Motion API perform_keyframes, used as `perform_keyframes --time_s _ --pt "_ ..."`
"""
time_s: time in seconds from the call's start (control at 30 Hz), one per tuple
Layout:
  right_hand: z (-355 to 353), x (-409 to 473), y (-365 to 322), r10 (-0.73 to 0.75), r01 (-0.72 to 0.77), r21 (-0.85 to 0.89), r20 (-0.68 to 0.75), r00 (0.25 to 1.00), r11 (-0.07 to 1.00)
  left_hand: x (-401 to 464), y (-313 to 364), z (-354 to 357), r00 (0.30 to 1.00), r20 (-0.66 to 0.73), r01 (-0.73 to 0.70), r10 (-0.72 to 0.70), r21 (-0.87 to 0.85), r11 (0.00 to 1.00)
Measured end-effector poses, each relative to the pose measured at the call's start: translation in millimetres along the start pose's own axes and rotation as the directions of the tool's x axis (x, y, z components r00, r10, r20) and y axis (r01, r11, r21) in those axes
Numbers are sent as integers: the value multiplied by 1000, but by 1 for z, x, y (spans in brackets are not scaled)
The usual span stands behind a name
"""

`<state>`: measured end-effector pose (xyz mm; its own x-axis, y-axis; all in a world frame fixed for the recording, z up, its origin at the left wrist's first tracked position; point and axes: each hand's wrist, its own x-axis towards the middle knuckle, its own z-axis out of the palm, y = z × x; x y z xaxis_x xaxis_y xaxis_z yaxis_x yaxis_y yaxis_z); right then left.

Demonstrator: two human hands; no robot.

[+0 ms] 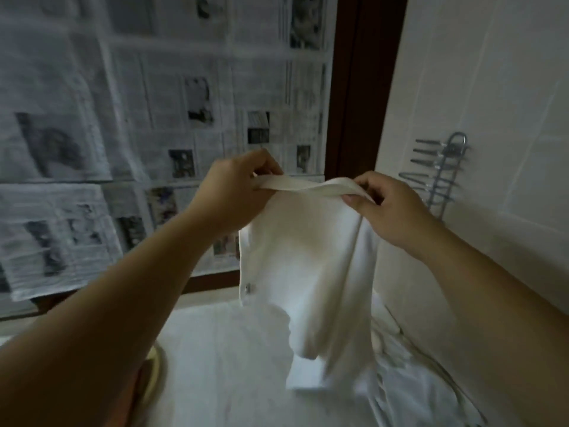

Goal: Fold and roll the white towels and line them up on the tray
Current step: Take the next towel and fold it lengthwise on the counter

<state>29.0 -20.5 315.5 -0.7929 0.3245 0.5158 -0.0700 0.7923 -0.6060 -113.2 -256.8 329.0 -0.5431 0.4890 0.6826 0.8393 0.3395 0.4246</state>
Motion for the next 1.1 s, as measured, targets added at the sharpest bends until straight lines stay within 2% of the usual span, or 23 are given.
perform_keyframes --time_s 0.07,0.13,0.2,0.3,0.4,0.43,0.53,0.6,0.7,0.77,0.83,0.9,0.97,1.0,1.07,1.1 --pt "-8 2 -21 2 0 42 -35 999 999 6 8 -29 997 -77 23 -22 2 1000" --pt "-18 2 -42 27 -19 111 -69 997 994 2 11 -53 975 -190 106 -116 -60 993" --pt "-28 0 -59 75 -64 170 -59 995 983 -8 14 -69 958 -214 168 -190 -118 979" --pt "-35 -11 -73 131 -149 143 128 983 978 -23 29 -75 966 -186 150 -179 -158 976" --pt "-31 -26 -89 90 -77 -55 310 946 996 -25 64 -81 975 -182 85 -129 -231 969" --pt "-28 -30 -97 48 -41 -29 331 942 999 -23 78 -83 985 -152 55 -88 -210 976" --pt "-23 -40 -126 -65 -32 266 349 935 964 -19 116 -88 999 -7 -52 51 -65 997" --pt "-29 -43 -140 -111 0 370 280 954 929 -19 129 -94 998 -7 -62 62 2 998" --pt "-41 -45 -144 -135 62 415 150 979 908 -30 128 -110 999 -10 -34 34 25 999" --pt "-45 -48 -143 -128 61 442 122 984 895 -47 119 -115 989 140 47 -49 19 999" --pt "-46 -50 -140 -96 24 467 131 987 884 -68 102 -107 944 307 117 -117 19 993" --pt "-47 -51 -138 -34 -66 495 190 981 867 -91 83 -99 919 363 191 -156 -61 980" --pt "-46 -54 -137 42 -176 431 301 953 885 -108 70 -99 920 317 298 -229 -189 936" --pt "-44 -56 -137 54 -183 342 353 934 922 -112 69 -100 919 291 337 -265 -235 912" --pt "-36 -59 -138 -2 -62 148 399 917 987 -111 76 -104 931 230 329 -283 -192 925" --pt "-30 -60 -141 -55 9 117 401 915 993 -107 82 -106 945 203 286 -255 -141 948"
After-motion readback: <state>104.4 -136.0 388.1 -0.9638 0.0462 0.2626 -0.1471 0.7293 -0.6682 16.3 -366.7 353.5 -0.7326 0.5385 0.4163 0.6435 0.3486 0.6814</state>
